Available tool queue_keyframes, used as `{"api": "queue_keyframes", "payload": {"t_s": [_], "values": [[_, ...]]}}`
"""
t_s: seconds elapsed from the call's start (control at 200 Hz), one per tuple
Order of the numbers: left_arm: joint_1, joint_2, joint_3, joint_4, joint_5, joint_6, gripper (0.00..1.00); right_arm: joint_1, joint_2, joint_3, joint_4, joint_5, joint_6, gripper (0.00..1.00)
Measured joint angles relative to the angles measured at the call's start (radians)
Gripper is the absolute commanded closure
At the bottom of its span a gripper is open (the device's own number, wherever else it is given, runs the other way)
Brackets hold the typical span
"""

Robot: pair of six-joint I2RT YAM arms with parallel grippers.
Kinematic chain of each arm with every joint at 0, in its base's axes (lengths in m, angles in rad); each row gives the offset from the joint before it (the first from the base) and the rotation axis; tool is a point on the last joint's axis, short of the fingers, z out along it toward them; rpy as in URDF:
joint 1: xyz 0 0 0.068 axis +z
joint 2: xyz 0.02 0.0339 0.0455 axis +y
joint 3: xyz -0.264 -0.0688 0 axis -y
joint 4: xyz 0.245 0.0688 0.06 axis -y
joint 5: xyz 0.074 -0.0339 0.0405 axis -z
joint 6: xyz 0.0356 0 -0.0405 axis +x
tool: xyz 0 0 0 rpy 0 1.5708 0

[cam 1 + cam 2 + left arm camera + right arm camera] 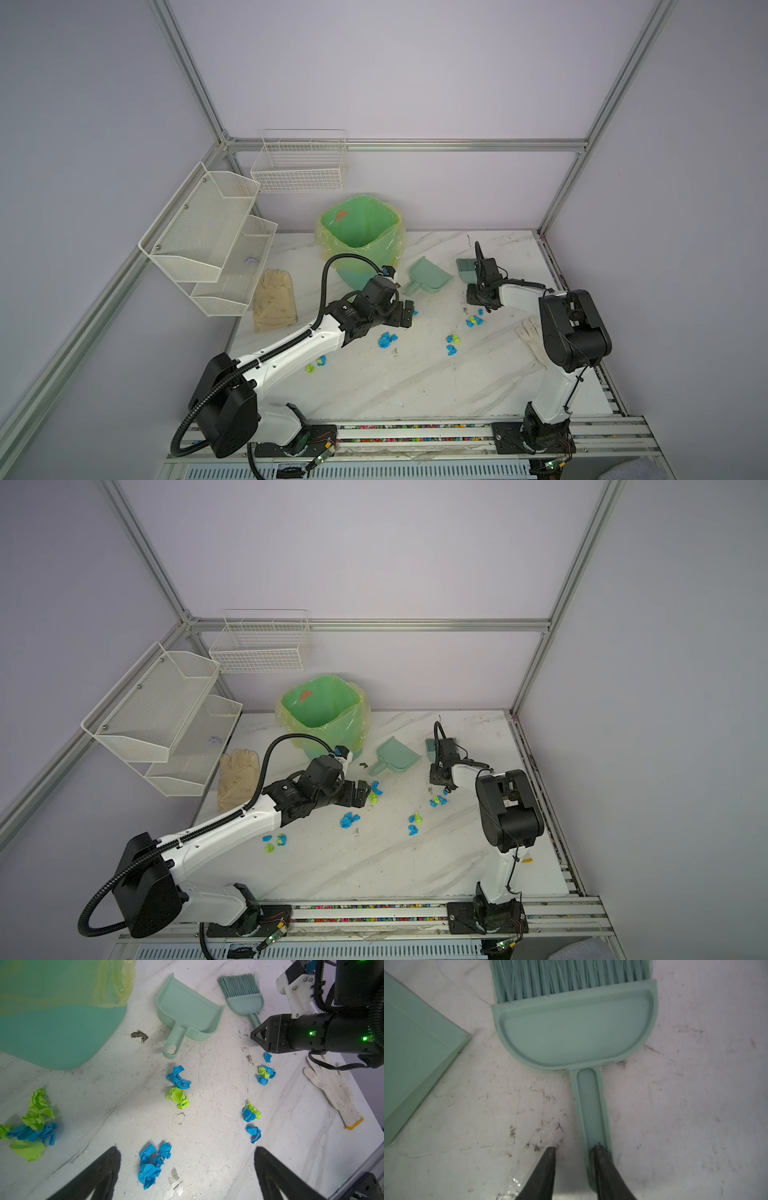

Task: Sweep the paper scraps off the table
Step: 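Lower the right gripper onto the brush handle while the left gripper advances over the scraps, then close the right gripper on the mint-green brush handle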

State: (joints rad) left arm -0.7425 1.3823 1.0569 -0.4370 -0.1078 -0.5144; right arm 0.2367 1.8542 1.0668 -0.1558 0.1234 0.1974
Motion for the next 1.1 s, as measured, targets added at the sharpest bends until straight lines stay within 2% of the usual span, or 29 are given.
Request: {"api": "queue_keyframes", "payload": {"t_s": [0.46,1.1], "values": [[0.0,0.005,0.011,-0.006,-0.005,0.0,0.0,0.0,-0.057,0.04,-0.01,-0.015,0.004,0.61],[0.0,0.005,0.011,-0.007,-0.007,0.0,0.0,-0.002,0.005,0.048,-0.013,0.059,0.003,0.6]]}}
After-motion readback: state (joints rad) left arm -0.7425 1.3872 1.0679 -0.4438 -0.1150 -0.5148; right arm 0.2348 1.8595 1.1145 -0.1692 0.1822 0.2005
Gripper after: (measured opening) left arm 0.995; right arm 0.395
